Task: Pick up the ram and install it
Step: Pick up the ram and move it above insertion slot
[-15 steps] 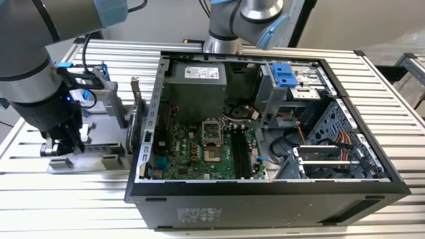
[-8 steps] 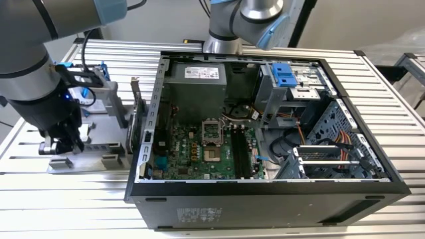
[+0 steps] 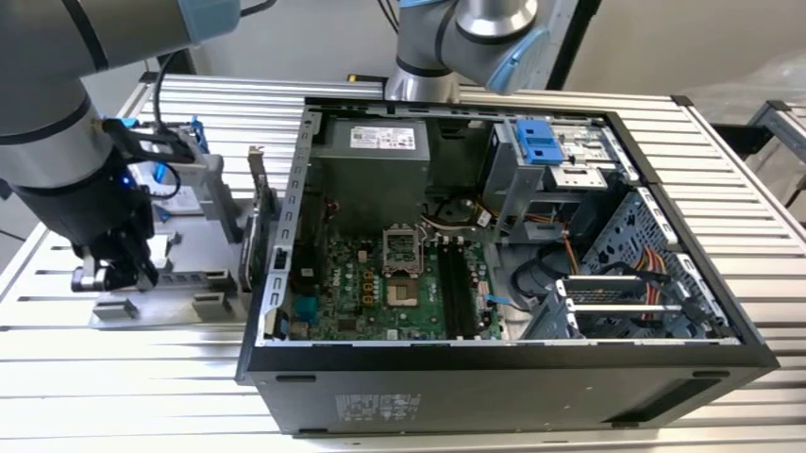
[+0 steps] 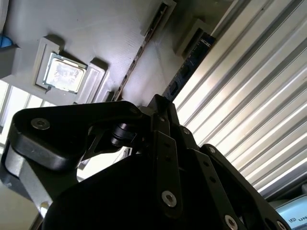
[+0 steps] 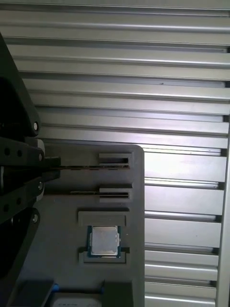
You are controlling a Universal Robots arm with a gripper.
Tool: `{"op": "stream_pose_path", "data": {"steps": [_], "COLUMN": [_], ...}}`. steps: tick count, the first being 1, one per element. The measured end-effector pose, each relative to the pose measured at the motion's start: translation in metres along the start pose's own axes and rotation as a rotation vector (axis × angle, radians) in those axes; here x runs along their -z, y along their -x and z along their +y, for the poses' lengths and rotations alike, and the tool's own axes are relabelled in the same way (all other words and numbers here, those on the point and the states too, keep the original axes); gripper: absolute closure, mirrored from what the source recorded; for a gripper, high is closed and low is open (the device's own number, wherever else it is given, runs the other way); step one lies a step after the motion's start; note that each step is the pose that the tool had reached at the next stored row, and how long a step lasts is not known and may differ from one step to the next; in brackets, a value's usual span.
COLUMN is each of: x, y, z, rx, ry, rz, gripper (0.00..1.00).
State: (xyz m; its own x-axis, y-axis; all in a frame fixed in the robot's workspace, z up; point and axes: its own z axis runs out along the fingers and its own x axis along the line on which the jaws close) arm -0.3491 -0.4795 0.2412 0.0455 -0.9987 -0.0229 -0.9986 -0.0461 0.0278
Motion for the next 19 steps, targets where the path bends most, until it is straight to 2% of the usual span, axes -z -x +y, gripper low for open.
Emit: {"op": "stream_pose_path", "data": {"steps": [19], "x": [0.0049], "y": [0.0002], "z": [0.0003], "rx": [0.0], "ry": [0.0], "rz": [0.0], "gripper": [1.0]}}
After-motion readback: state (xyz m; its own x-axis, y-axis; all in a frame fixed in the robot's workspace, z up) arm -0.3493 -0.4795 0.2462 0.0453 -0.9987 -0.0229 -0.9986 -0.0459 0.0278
